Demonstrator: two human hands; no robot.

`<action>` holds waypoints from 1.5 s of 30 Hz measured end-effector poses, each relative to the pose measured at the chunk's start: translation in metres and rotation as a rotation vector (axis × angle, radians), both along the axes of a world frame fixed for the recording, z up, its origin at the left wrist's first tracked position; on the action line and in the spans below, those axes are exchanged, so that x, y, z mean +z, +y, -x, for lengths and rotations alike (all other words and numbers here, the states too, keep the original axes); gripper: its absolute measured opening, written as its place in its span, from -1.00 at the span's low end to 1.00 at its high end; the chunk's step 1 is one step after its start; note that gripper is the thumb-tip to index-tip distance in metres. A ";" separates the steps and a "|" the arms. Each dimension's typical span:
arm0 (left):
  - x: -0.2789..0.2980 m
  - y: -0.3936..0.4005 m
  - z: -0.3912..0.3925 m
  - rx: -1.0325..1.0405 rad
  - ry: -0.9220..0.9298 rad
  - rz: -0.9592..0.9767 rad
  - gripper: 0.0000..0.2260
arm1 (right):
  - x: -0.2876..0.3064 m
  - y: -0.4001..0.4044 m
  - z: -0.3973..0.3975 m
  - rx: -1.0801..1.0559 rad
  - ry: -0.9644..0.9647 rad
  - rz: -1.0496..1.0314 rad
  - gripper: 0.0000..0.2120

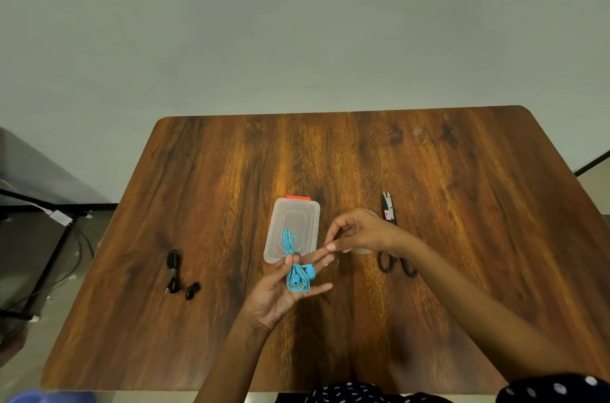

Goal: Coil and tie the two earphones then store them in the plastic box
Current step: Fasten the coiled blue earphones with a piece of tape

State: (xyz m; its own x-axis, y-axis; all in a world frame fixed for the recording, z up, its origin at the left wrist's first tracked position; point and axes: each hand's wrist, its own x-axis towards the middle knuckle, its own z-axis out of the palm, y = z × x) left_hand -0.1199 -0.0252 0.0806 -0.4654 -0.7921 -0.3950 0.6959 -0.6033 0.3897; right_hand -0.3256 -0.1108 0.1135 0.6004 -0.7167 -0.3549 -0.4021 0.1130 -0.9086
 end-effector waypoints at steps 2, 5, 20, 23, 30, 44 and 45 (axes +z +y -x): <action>0.002 -0.001 0.000 0.009 -0.016 0.010 -0.25 | 0.001 0.002 -0.003 -0.049 -0.039 0.064 -0.84; 0.004 -0.004 0.000 0.076 0.010 -0.011 -0.28 | -0.002 0.003 -0.006 -0.177 -0.127 0.140 -0.82; 0.017 -0.019 0.004 0.321 -0.225 -0.090 -0.64 | 0.019 0.032 -0.024 -0.643 -0.240 0.389 -0.93; 0.018 -0.016 0.001 0.318 -0.315 -0.061 -0.70 | 0.029 0.033 -0.028 -0.692 -0.373 0.246 -0.85; 0.032 -0.005 0.015 0.315 -0.617 0.101 -0.77 | 0.021 0.051 -0.056 -0.804 -0.530 -0.262 -0.79; 0.038 0.001 0.018 0.376 -0.780 0.167 -0.72 | 0.017 0.059 -0.067 -0.900 -0.416 -0.257 -0.77; 0.039 0.001 0.019 0.387 -0.786 0.169 -0.71 | 0.016 0.059 -0.068 -0.904 -0.418 -0.260 -0.77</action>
State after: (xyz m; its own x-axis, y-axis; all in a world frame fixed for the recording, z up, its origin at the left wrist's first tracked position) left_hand -0.1390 -0.0245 0.1192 0.2022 -0.9143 -0.3511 0.3333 -0.2728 0.9025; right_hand -0.2580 -0.0516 0.1295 -0.0138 -0.8928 -0.4502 0.2731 0.4297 -0.8607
